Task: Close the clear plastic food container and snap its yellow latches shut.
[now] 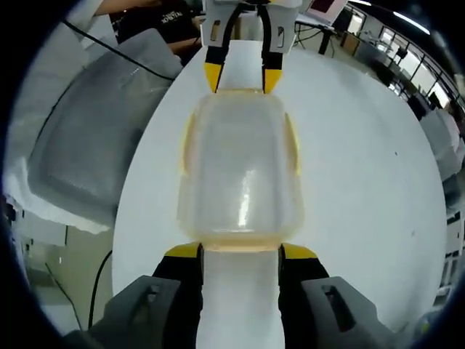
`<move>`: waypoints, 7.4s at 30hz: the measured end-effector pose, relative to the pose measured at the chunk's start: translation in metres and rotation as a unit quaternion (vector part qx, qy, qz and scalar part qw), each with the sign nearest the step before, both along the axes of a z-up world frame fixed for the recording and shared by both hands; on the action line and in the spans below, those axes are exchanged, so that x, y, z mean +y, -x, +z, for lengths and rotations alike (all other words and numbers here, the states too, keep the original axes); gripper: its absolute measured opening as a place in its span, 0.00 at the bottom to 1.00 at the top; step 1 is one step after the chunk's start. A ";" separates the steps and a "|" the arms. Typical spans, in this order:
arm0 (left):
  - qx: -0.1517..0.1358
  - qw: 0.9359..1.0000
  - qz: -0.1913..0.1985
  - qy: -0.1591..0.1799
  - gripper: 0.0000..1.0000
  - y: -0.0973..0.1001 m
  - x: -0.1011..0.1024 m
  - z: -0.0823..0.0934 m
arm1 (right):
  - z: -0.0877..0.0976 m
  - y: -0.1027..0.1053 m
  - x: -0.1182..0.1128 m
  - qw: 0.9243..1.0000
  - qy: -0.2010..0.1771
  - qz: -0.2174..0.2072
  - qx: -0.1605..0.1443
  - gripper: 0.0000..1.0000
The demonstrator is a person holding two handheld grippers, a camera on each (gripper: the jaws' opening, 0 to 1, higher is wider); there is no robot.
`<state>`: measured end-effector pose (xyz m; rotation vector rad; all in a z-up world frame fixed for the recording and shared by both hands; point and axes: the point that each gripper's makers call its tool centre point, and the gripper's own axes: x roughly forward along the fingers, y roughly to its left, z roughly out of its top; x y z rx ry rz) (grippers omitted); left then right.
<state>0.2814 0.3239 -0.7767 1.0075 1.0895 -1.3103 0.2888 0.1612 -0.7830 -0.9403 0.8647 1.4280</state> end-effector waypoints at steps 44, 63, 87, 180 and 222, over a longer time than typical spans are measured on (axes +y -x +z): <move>0.143 0.914 0.374 0.063 0.58 0.014 0.020 0.016 | 0.003 -0.014 -0.064 0.970 0.036 -0.238 0.023 0.37; 0.250 0.761 0.587 0.116 0.49 0.008 -0.026 0.008 | 0.016 -0.012 -0.023 0.811 -0.105 -0.507 0.272 0.25; 0.215 0.769 0.599 0.064 0.38 0.004 -0.026 -0.016 | 0.001 -0.010 -0.008 0.788 -0.098 -0.527 0.301 0.17; 0.064 0.864 0.465 0.183 0.51 -0.026 -0.021 0.013 | 0.039 -0.033 -0.026 0.750 -0.273 -0.528 0.291 0.22; -0.045 0.940 0.186 0.283 0.21 0.005 -0.106 0.025 | 0.031 -0.039 0.081 0.932 -0.219 -0.257 0.133 0.10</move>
